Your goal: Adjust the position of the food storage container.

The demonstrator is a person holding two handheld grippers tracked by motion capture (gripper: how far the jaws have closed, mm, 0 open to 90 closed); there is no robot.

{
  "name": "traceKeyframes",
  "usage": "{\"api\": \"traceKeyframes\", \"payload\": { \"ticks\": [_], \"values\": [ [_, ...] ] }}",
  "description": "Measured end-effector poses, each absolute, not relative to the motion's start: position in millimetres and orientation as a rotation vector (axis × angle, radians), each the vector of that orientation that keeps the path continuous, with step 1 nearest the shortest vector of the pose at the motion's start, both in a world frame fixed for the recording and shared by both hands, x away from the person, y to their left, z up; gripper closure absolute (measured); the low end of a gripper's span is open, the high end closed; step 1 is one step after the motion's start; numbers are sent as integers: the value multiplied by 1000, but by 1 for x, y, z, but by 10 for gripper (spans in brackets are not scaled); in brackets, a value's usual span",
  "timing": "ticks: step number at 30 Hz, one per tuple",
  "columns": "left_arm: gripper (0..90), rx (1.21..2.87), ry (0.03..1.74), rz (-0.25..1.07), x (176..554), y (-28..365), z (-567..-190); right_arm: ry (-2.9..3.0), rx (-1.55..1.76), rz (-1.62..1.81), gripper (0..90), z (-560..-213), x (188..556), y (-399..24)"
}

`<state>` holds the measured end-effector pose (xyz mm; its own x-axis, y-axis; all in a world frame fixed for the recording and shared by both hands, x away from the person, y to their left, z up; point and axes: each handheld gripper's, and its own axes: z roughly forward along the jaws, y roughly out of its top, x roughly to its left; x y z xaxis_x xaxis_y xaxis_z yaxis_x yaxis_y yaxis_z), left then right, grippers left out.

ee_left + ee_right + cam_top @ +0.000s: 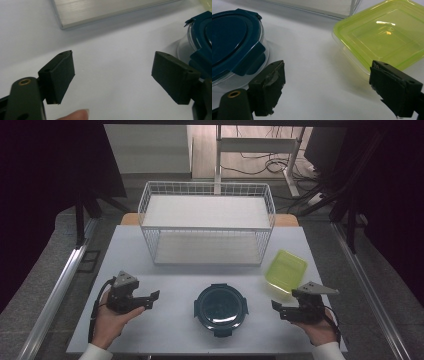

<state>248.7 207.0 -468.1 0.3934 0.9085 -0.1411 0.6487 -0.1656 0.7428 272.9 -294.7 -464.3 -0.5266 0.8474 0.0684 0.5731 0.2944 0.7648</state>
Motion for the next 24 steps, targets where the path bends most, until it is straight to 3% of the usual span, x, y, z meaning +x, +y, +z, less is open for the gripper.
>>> {"api": "traceKeyframes", "payload": {
  "ticks": [11, 24],
  "values": [
    [194, 1913, 1269, 410, 246, 199, -469, 2194, 1310, 1092, 180, -462, 271, -295],
    [210, 1907, 1322, 366, 249, 203, -468, 2189, 1384, 1098, 251, -463, 268, -299]
  ]
}}
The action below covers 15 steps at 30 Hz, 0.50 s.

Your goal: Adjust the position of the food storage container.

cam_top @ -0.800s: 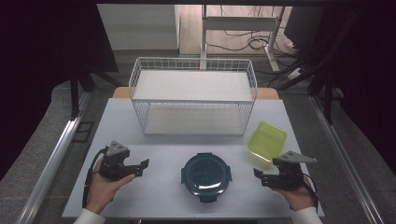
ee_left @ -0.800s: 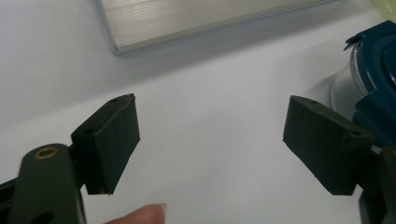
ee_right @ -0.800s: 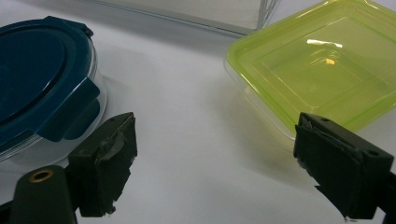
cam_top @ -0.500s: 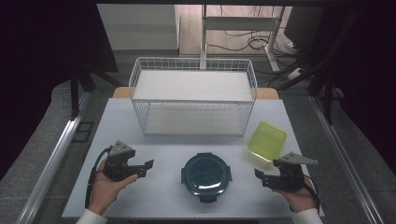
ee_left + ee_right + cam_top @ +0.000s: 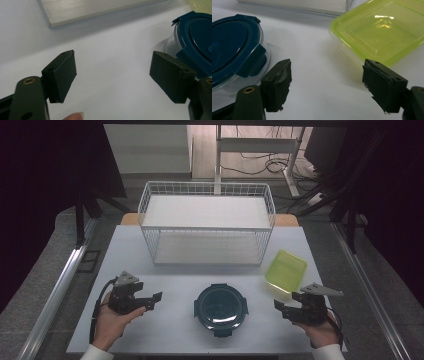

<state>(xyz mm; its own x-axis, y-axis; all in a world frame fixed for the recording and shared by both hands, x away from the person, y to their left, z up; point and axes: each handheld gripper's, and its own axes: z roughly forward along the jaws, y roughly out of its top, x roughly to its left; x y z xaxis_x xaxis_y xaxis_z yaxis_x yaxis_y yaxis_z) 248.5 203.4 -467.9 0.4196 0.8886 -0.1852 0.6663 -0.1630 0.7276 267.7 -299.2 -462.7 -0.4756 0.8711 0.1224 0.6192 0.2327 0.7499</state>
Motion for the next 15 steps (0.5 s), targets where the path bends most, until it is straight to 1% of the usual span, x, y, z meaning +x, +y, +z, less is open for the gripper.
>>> {"api": "traceKeyframes", "payload": {
  "ticks": [5, 10, 15],
  "values": [
    [223, 1909, 1352, 356, 248, 204, -470, 2199, 1386, 1112, 295, -460, 267, -301],
    [224, 1903, 1348, 355, 248, 203, -469, 2213, 1387, 1102, 331, -457, 265, -298],
    [222, 1910, 1355, 344, 249, 203, -471, 2246, 1382, 1070, 349, -458, 264, -295]
  ]
}}
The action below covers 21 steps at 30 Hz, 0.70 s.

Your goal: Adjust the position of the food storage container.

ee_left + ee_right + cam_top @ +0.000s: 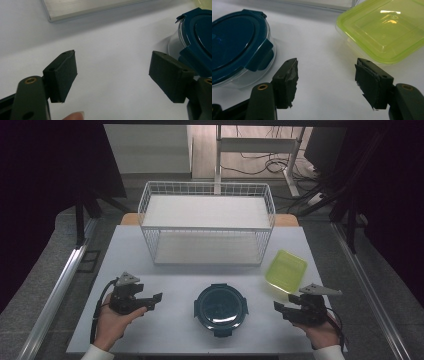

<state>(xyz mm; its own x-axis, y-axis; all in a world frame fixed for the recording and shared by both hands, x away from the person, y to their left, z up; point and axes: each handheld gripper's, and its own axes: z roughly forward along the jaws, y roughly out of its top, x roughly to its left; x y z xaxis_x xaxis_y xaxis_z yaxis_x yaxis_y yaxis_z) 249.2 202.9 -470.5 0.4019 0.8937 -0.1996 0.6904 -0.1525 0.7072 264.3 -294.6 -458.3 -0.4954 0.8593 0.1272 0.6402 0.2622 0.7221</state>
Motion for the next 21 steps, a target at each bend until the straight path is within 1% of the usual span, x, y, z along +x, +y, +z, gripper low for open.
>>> {"api": "traceKeyframes", "payload": {
  "ticks": [6, 9, 15, 16, 17, 21],
  "values": [
    [222, 1903, 1350, 336, 247, 202, -468, 2297, 1380, 1014, 366, -460, 263, -288],
    [222, 1910, 1348, 331, 246, 202, -469, 2340, 1352, 998, 389, -460, 261, -282],
    [222, 1916, 1344, 314, 246, 201, -469, 2406, 1309, 984, 526, -461, 258, -274],
    [222, 1918, 1343, 312, 246, 201, -469, 2436, 1308, 980, 576, -463, 258, -272],
    [222, 1919, 1342, 311, 246, 201, -469, 2436, 1308, 980, 576, -463, 258, -272],
    [223, 1927, 1338, 306, 247, 200, -469, 2507, 1279, 974, 672, -467, 258, -266]
  ]
}}
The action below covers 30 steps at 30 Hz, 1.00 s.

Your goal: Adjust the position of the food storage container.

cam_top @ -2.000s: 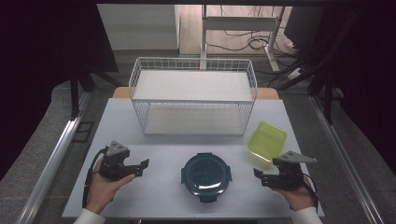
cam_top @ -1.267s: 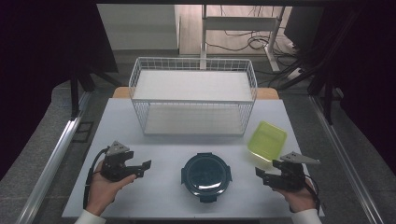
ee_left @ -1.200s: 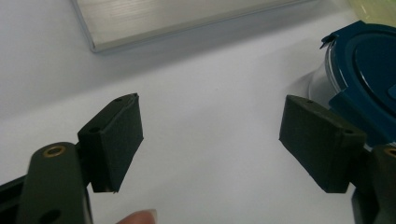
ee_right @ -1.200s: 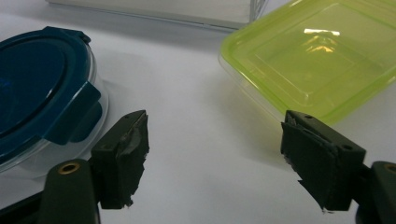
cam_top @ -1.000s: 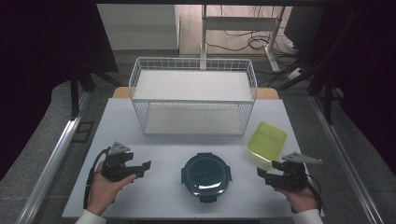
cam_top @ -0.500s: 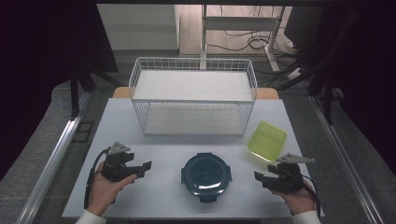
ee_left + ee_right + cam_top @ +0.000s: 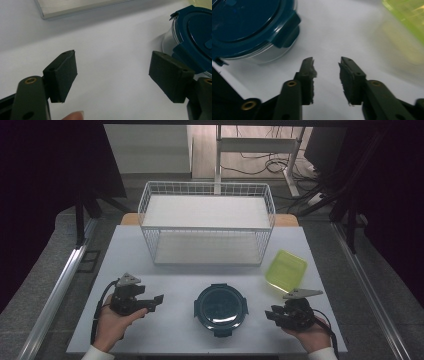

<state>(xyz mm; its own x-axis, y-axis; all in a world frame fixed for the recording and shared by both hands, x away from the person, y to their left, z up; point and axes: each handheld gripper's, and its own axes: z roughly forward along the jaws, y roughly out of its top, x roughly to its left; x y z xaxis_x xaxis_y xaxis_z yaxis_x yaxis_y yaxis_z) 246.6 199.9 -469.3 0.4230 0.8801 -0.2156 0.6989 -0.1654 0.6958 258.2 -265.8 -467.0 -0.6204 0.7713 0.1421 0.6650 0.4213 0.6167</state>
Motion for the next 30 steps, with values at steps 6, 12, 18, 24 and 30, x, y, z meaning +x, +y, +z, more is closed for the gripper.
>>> {"api": "traceKeyframes", "payload": {
  "ticks": [6, 12, 18, 24, 30],
  "values": [
    [222, 1939, 1331, 296, 246, 197, -471, 2589, 1195, 942, 776, -471, 255, -250],
    [221, 1944, 1328, 297, 246, 196, -470, 2646, 1126, 898, 854, -477, 254, -234],
    [221, 1947, 1331, 294, 246, 195, -471, 2695, 1063, 864, 889, -483, 255, -218],
    [221, 1945, 1339, 299, 245, 196, -471, 2733, 1012, 844, 890, -488, 254, -202],
    [221, 1947, 1340, 296, 246, 195, -471, 2733, 984, 787, 891, -493, 256, -193]
  ]
}}
